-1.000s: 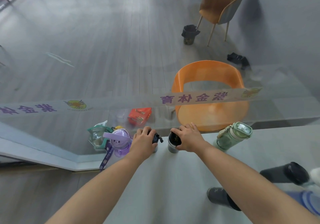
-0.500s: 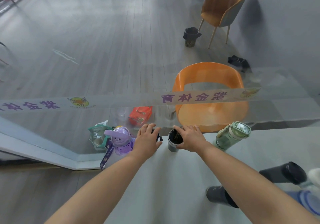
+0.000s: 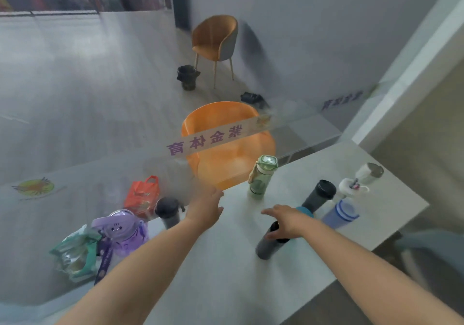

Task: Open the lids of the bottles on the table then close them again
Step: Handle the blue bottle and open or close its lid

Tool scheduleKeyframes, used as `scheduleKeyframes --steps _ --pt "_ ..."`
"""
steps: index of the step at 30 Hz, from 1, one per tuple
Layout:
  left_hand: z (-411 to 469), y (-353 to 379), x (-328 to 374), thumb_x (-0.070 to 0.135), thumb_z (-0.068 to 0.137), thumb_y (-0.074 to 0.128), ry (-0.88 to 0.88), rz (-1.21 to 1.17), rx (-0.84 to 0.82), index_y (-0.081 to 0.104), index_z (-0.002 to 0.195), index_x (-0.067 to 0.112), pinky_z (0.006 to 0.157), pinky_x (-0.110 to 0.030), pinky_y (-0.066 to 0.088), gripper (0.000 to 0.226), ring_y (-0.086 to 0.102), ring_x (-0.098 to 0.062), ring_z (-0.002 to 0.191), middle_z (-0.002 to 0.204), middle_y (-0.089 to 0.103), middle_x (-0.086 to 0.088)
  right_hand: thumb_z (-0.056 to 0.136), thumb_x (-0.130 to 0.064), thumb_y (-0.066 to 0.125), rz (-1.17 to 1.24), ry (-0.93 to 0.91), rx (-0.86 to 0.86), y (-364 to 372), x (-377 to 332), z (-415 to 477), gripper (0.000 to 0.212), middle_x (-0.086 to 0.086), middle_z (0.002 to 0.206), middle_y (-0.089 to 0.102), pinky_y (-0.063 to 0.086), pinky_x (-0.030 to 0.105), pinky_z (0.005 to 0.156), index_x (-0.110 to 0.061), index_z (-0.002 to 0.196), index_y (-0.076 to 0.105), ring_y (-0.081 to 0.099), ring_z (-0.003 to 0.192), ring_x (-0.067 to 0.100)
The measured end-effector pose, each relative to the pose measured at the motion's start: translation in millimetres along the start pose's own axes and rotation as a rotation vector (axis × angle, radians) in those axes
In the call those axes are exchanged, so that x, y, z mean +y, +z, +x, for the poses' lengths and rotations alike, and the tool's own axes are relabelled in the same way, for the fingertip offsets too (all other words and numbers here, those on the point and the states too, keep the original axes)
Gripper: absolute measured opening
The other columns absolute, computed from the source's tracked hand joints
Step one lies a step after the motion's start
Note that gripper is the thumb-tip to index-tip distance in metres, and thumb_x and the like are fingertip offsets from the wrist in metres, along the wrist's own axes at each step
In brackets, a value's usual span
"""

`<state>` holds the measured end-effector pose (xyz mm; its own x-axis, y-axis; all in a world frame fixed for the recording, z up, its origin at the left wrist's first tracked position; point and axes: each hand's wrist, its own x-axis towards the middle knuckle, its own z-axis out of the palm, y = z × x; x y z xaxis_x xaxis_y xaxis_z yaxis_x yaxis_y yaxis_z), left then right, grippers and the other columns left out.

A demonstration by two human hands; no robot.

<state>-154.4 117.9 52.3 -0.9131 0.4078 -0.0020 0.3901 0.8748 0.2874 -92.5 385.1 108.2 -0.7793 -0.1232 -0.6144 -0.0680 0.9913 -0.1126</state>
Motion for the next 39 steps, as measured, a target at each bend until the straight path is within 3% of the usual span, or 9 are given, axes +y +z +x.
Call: scheduleKeyframes --steps 3,6,13,16,22,26,39 --pt "-5 9 11 0.032 0.089 0.061 0.023 -0.001 -0.017 0.051 0.128 0.019 0.1 -0.045 0.038 0.042 0.039 -0.031 0.124 0.134 0.047 -0.005 0.082 -0.043 0.074 0.046 0.039 -0.068 20 6 -19 0.083 -0.001 0.14 0.042 0.047 0.039 0.102 -0.041 0.15 0.027 0.048 0.128 0.026" --pt "-9 13 15 0.031 0.09 0.06 0.003 0.009 -0.024 0.05 0.129 0.018 0.101 -0.045 0.039 0.042 0.037 -0.031 0.126 0.137 0.045 -0.005 0.086 -0.025 0.069 0.08 0.056 -0.033 32 8 -18 0.07 0.001 0.134 0.043 0.052 0.036 0.087 -0.04 0.143 0.031 0.053 0.114 0.027" --pt "1 20 7 0.01 0.082 0.061 -0.121 0.01 0.046 0.055 0.123 0.012 0.089 -0.047 0.048 0.041 0.045 -0.035 0.114 0.124 0.053 -0.009 0.082 -0.025 0.069 0.065 -0.115 0.023 0 4 37 0.068 0.0 0.129 0.049 0.05 0.037 0.084 -0.035 0.14 0.037 0.056 0.11 0.028" --pt "9 27 3 0.01 0.078 0.065 -0.225 -0.003 0.066 0.057 0.117 0.011 0.081 -0.049 0.051 0.039 0.046 -0.036 0.107 0.118 0.054 -0.011 0.082 -0.024 0.068 0.036 -0.21 0.051 -17 2 71 0.065 0.006 0.127 0.05 0.053 0.043 0.084 -0.033 0.138 0.037 0.057 0.106 0.032" --pt "21 34 8 0.013 0.081 0.066 -0.401 -0.008 0.149 0.062 0.108 0.006 0.078 -0.049 0.052 0.028 0.051 -0.038 0.093 0.11 0.059 -0.013 0.085 -0.028 0.07 -0.04 -0.373 0.086 -50 -8 132 0.069 0.01 0.13 0.048 0.05 0.041 0.087 -0.029 0.144 0.034 0.055 0.114 0.037" --pt "24 39 11 0.015 0.077 0.071 -0.423 0.044 0.159 0.064 0.098 0.005 0.076 -0.043 0.053 0.025 0.055 -0.036 0.089 0.104 0.062 -0.014 0.082 -0.027 0.073 -0.032 -0.44 0.085 -63 -16 157 0.07 0.011 0.129 0.051 0.051 0.042 0.091 -0.027 0.143 0.037 0.055 0.114 0.035" --pt "28 39 5 0.02 0.078 0.071 -0.465 0.041 0.136 0.065 0.101 0.008 0.079 -0.042 0.052 0.027 0.054 -0.034 0.097 0.109 0.061 -0.01 0.083 -0.03 0.07 -0.07 -0.431 0.098 -80 -29 180 0.074 0.015 0.129 0.051 0.052 0.04 0.089 -0.03 0.148 0.035 0.06 0.11 0.04"
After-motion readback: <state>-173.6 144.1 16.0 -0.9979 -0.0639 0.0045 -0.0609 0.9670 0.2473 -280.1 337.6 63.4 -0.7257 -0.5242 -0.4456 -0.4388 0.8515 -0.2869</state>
